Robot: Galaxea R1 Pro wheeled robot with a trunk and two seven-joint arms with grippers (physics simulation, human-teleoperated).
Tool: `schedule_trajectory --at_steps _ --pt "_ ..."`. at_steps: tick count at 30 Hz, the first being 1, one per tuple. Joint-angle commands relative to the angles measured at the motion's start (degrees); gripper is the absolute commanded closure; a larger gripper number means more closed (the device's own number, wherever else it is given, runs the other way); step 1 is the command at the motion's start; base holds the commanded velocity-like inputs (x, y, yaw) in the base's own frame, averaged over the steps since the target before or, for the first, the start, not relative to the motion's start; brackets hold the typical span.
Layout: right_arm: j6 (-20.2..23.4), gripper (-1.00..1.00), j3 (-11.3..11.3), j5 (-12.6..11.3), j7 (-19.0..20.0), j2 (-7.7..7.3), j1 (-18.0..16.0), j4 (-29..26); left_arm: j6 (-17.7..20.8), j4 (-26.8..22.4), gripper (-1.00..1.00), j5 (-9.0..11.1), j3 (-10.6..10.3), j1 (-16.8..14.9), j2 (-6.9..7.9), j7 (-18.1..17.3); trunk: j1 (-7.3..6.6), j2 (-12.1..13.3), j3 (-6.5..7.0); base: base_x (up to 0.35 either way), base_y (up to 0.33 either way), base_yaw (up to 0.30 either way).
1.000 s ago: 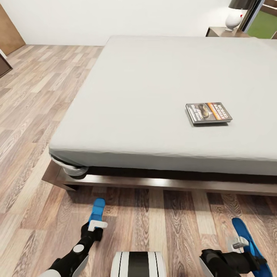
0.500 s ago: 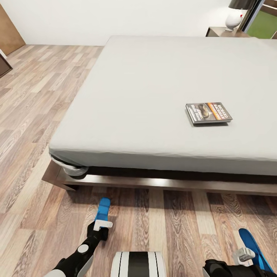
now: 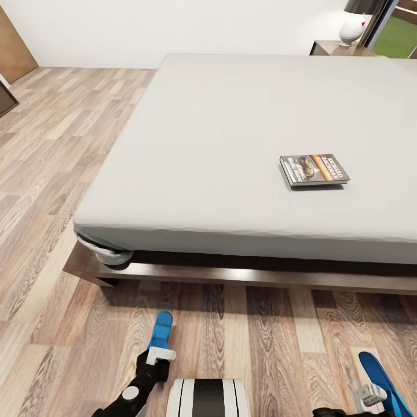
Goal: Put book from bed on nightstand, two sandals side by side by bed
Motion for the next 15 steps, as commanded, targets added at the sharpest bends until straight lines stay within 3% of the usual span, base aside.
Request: schedule_trajectory --at_steps 1,15 --pt "0.6 1.00 0.4 -0.2 -0.2 -0.08 0.0 0.0 -0.2 0.0 1.00 0.6 -0.5 0.0 0.02 0.3 -0.01 0.0 -0.03 0.000 0.000 0.000" --pt "0.6 1.00 0.3 -0.2 0.1 -0.64 0.1 0.0 -0.3 -0.5 1.00 0.6 -0.2 0.0 0.07 0.4 -0.01 0.0 -0.03 0.000 0.000 0.000"
